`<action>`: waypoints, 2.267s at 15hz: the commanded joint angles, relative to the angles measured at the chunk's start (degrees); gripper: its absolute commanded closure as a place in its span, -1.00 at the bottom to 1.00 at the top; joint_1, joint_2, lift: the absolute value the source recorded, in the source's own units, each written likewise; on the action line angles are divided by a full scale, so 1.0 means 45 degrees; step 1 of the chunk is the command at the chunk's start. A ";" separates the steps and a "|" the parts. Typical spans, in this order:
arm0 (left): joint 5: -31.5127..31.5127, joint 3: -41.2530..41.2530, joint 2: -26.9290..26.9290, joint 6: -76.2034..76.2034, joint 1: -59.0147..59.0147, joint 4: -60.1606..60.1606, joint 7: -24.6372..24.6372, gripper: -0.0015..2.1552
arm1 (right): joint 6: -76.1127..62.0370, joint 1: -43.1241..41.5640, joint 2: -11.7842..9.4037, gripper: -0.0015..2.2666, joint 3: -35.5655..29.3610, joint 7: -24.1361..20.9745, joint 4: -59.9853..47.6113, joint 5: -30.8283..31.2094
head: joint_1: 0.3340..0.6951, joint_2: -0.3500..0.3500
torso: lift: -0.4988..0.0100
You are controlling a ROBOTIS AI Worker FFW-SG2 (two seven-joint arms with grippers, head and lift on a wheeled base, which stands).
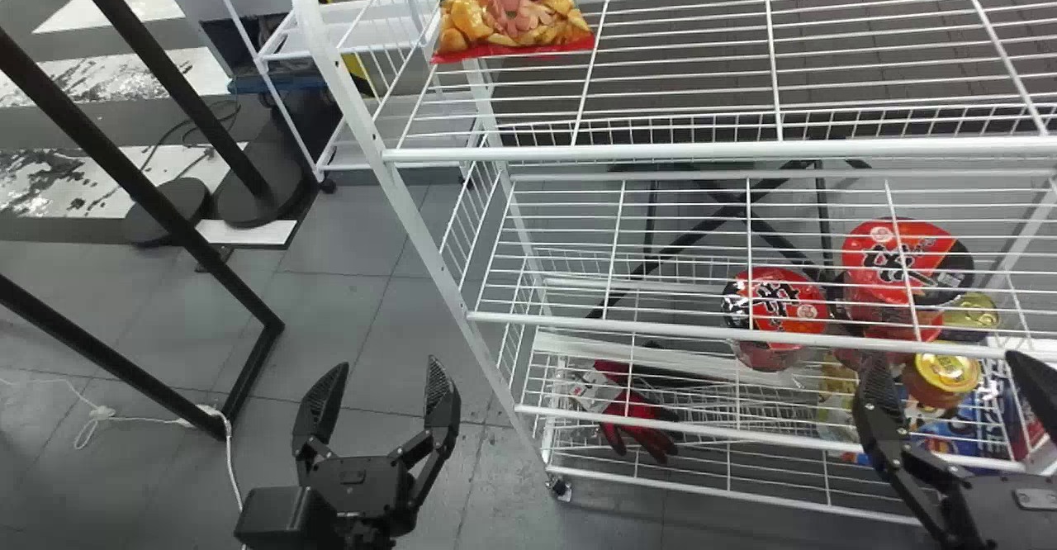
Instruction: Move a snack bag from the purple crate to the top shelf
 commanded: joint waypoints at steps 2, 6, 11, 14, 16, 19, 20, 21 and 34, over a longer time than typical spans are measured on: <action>0.0000 -0.0019 0.0003 -0.0093 0.0010 0.0017 0.0000 -0.89 | -0.0063 0.0000 -0.0002 -0.90 -0.0001 0.0000 0.0027 0.0020 | 1.00 0.78 | -0.06; 0.0000 -0.0058 -0.0016 -0.0132 -0.0009 0.0017 0.0000 -0.89 | -0.0063 0.0020 -0.0021 -0.90 -0.0001 0.0000 0.0027 0.0020 | 1.00 0.78 | -0.12; 0.0059 -0.0077 -0.0056 -0.0288 -0.0009 0.0173 0.0000 -0.89 | -0.0180 0.0215 -0.0060 -0.90 -0.0040 0.0000 0.0047 0.0039 | 1.00 0.78 | -0.20; 0.0039 -0.0116 -0.0095 -0.0405 -0.0009 0.0329 0.0020 -0.89 | -0.0180 0.0254 -0.0119 -0.90 -0.0040 -0.0039 0.0047 0.0020 | 1.00 0.77 | -0.25; 0.0020 -0.0116 -0.0134 -0.0366 -0.0009 0.0329 0.0020 -0.89 | -0.0219 0.0254 -0.0139 -0.90 -0.0040 -0.0078 0.0086 -0.0020 | 1.00 0.77 | -0.28; 0.0000 -0.0116 -0.0173 -0.0405 0.0049 0.0310 0.0020 -0.89 | -0.0336 0.0254 -0.0178 -0.90 -0.0040 -0.0098 0.0105 -0.0020 | 1.00 0.76 | -0.33; 0.0000 -0.0116 -0.0173 -0.0405 0.0049 0.0310 0.0020 -0.89 | -0.0532 0.0254 -0.0217 -0.90 -0.0020 -0.0098 0.0164 -0.0039 | 1.00 0.76 | -0.34; 0.0000 -0.0136 -0.0173 -0.0405 0.0049 0.0310 0.0020 -0.89 | -0.0727 0.0254 -0.0236 -0.91 -0.0020 -0.0098 0.0203 -0.0039 | 1.00 0.76 | -0.36; -0.0039 -0.0136 -0.0173 -0.0327 0.0010 0.0349 0.0059 -0.89 | -0.0688 0.0020 -0.0334 -0.92 0.0019 -0.0020 0.0301 -0.0156 | 1.00 0.75 | -0.56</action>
